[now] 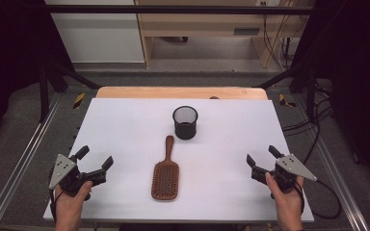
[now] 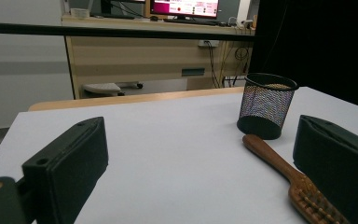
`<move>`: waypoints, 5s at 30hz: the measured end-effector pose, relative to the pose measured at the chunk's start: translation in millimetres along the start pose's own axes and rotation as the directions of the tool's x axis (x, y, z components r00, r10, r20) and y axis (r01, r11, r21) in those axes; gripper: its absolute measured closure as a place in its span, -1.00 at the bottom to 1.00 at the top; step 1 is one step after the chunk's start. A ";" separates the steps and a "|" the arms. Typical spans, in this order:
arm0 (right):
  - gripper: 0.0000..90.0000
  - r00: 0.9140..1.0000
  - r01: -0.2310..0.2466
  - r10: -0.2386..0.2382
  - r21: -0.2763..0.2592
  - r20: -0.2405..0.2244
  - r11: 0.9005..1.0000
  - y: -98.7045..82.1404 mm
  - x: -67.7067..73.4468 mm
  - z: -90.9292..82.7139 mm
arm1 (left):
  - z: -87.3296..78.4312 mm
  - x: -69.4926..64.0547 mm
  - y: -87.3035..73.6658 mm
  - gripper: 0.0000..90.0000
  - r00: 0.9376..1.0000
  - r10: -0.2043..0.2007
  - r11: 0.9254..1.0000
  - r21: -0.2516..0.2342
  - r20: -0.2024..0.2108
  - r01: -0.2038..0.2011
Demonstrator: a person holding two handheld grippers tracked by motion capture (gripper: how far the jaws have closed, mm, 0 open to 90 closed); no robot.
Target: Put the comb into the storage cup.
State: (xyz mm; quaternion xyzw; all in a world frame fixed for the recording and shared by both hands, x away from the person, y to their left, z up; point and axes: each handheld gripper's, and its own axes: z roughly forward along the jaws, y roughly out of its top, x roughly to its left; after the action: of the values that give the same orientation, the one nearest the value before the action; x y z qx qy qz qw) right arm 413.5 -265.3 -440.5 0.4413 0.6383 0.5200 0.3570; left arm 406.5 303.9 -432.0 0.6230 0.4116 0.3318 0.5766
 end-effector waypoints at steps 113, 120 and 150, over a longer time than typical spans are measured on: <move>-0.83 0.995 0.027 -0.025 0.025 -0.101 0.999 -4.1 24.2 20.4 | 162.6 -59.8 -19.8 1.00 0.914 0.066 0.756 0.577 0.401 -0.308; -0.83 0.995 0.025 -0.023 0.022 -0.102 0.999 -4.0 24.3 19.4 | 145.9 -49.2 -21.5 1.00 0.926 0.055 0.754 0.592 0.374 -0.284; -0.83 0.993 0.032 -0.029 0.028 -0.116 0.999 -4.4 26.5 18.5 | 84.1 -63.4 -29.4 1.00 0.936 -0.005 0.771 0.597 0.352 -0.220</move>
State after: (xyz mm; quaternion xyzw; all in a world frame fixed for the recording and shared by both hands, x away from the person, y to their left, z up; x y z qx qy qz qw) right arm 420.1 -234.4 -448.4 0.4059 0.6721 0.5297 0.3207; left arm 449.3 209.5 -466.9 0.8488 0.3578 0.0983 0.3766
